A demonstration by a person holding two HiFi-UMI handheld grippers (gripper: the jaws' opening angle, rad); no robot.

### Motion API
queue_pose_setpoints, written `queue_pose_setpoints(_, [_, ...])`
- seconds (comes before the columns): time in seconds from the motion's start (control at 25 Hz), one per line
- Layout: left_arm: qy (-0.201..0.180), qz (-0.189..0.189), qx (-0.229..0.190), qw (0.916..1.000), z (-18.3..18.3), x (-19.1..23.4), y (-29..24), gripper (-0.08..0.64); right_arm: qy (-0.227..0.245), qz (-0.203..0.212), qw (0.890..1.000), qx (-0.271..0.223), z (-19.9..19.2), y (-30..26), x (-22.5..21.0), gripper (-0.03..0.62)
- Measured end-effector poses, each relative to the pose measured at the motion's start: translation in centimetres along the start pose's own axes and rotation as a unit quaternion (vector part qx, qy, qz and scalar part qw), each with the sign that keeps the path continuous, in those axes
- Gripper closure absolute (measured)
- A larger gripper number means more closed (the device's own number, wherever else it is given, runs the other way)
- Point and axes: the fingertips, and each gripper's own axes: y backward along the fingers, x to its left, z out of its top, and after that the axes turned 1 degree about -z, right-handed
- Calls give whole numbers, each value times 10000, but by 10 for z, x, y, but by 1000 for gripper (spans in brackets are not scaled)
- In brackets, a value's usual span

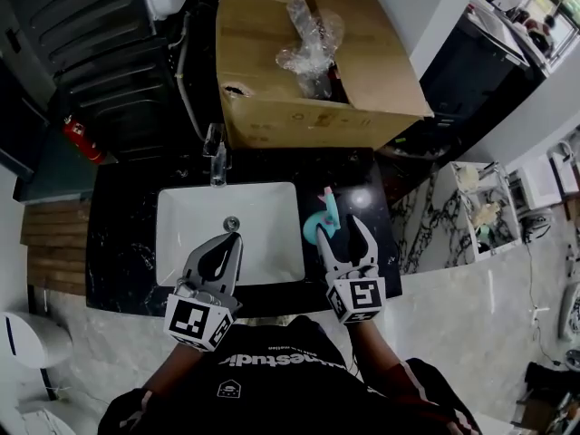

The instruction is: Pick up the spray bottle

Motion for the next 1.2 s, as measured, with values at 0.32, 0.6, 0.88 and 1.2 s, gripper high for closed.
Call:
queue_pose_setpoints(0.32, [28, 170, 154, 9997, -8, 17, -12, 545, 198, 196, 9991, 331, -29, -57, -15, 331])
queue_pose_setpoints(0.6, [67, 253, 244, 9994, -14, 25, -19, 546, 249, 108, 9975, 646, -55, -76, -27, 333])
queue_pose_setpoints(0.88, [93, 202, 242, 9995, -16, 25, -23, 546, 382, 122, 9966, 715, -54, -79, -29, 451])
queue_pose_setpoints(1.2, [48, 206, 91, 9997, -8, 30, -14, 545, 390, 101, 9979, 516, -35, -73, -21, 479])
